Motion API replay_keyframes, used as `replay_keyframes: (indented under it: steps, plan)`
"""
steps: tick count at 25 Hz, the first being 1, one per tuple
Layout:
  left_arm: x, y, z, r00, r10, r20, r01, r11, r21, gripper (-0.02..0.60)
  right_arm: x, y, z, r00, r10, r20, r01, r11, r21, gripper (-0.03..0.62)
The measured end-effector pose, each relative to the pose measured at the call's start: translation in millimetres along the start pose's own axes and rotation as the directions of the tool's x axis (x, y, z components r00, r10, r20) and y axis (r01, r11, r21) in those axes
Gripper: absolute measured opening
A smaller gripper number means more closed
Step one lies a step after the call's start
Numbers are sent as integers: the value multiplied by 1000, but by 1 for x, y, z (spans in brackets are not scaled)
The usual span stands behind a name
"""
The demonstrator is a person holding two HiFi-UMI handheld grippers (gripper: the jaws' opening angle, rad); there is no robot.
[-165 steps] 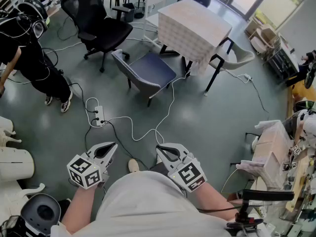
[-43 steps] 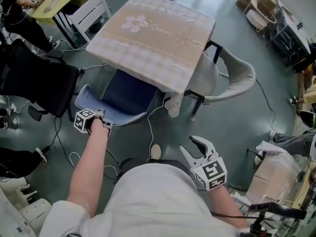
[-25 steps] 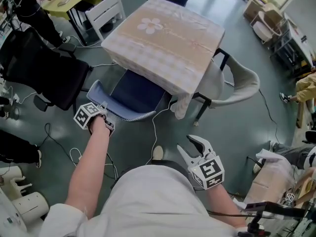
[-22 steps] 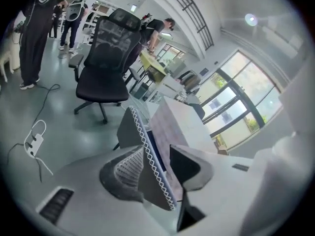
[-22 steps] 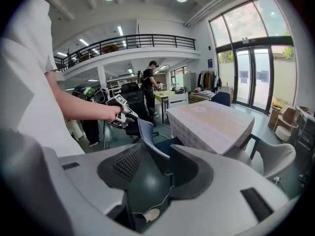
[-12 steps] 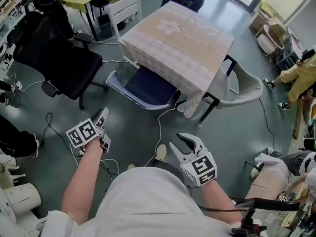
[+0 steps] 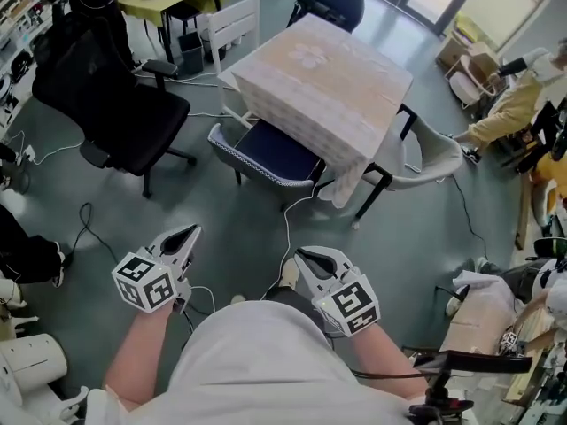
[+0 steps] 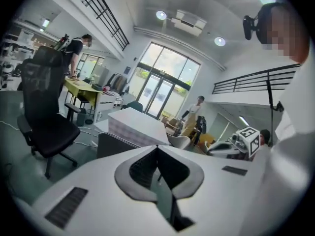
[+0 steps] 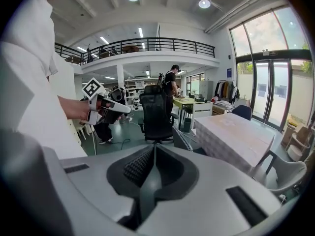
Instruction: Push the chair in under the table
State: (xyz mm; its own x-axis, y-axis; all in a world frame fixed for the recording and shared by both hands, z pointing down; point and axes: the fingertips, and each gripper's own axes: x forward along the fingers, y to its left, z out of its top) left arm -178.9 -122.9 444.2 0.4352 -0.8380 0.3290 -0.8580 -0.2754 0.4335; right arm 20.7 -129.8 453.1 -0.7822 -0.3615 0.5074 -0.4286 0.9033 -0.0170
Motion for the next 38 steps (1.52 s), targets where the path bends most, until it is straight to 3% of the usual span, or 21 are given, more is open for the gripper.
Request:
replay_keyframes:
  steps: [5, 13, 26, 38]
  plan:
    - [-31, -31, -17, 994, -110, -29, 111, 992, 64, 11, -2, 39, 2, 1000, 8, 22, -9, 999, 31, 23]
    - [-75, -56, -38, 983, -165, -76, 176, 970, 170, 11, -2, 90, 6, 999, 19, 28, -19, 1000, -3, 18]
    - [-102, -62, -52, 974, -206, -95, 219, 962, 161, 11, 0, 131, 14, 999, 35, 29, -33, 998, -56, 15]
    - [-94, -70, -62, 967, -220, -127, 237, 961, 140, 11, -14, 133, 10, 999, 17, 29, -15, 998, -66, 14]
